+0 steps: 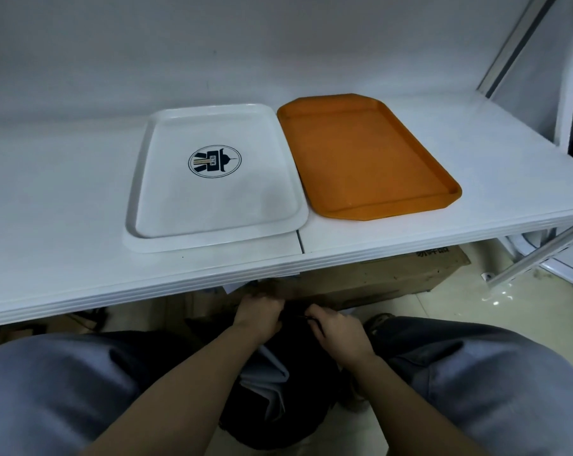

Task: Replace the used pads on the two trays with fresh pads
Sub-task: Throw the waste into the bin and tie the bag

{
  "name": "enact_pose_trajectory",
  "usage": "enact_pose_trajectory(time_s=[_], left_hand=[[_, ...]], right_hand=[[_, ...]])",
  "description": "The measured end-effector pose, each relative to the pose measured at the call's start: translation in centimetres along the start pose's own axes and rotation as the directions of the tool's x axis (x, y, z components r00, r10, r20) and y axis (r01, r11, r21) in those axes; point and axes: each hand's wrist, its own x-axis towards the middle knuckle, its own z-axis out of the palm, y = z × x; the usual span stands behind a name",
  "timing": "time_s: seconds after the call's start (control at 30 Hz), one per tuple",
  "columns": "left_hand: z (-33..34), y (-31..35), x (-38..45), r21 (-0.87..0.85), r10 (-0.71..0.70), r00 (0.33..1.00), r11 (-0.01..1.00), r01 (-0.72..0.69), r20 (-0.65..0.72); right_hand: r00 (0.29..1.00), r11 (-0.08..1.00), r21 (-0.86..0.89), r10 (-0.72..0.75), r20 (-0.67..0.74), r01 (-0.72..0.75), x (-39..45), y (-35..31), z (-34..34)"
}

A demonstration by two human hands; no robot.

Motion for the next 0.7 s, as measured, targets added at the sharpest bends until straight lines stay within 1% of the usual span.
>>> enact_pose_trajectory(time_s=[0.03,0.1,0.17,0.2,0.23,0.3,0.33,0.37,0.4,0.53,0.63,0.7], left_hand=[[0.0,-0.5,-0.3,0.045,-0.003,0.998,0.999,0.006,-0.064],[-0.6,-1.3,-1.1,0.138,0.017,0.997,0.99,-0.006,-0.079],[-0.3,-2.4,-1.2,0.131,0.028,0.978,0.991,-0.001,-0.205],[-0.1,-2.7,-1.5,0.125,0.009,0.971,0.992,0.022,-0.24],[-0.1,-2.5,-2.0,0.129,-0.021,0.976,0.99,0.05,-0.219],[-0.3,-2.4,-2.5,0.062,-0.091,0.99,0.993,0.099,-0.111],[0.3,-2.5,-2.3,0.053,-0.127,0.987,0.99,0.133,-0.097],[0.5,-2.6,-2.3,0.001,-0.15,0.988,0.989,0.15,-0.028],[0.5,-2.5,-2.3,-0.045,-0.153,0.988,0.987,0.153,-0.002],[0.2,-2.4,-2.8,-0.122,-0.146,0.987,0.983,0.138,-0.06],[0.4,-3.4,-3.2,-0.076,-0.165,0.983,0.984,0.159,-0.078],[0.7,-4.6,-3.8,-0.017,-0.23,0.972,0.973,0.229,-0.044]], right_hand=[[1.0,0.998,-0.062,-0.001,-0.011,0.0,-0.1,0.1,0.1],[0.999,0.997,-0.071,0.045,0.028,-0.043,-0.5,0.0,0.0],[0.99,0.993,-0.08,0.093,0.109,-0.085,-0.5,0.0,-0.3],[0.986,0.992,-0.089,0.097,0.133,-0.085,-0.4,-0.2,-0.3],[0.985,0.992,-0.08,0.105,0.139,-0.094,-0.4,-0.5,-0.3],[0.985,0.992,-0.083,0.103,0.137,-0.092,0.2,-1.3,-0.4],[0.987,0.992,-0.109,0.082,0.141,-0.067,0.6,-1.8,-0.2],[0.986,0.99,-0.141,0.052,0.157,-0.029,1.2,-2.4,0.0],[0.986,0.987,-0.162,0.022,0.166,0.005,1.8,-3.2,0.2],[0.986,0.981,-0.185,-0.03,0.164,0.061,4.1,-6.1,0.7],[0.985,0.968,-0.246,-0.015,0.17,0.057,4.8,-6.4,0.6],[0.99,0.972,-0.234,0.004,0.14,0.029,4.7,-6.0,0.3]])
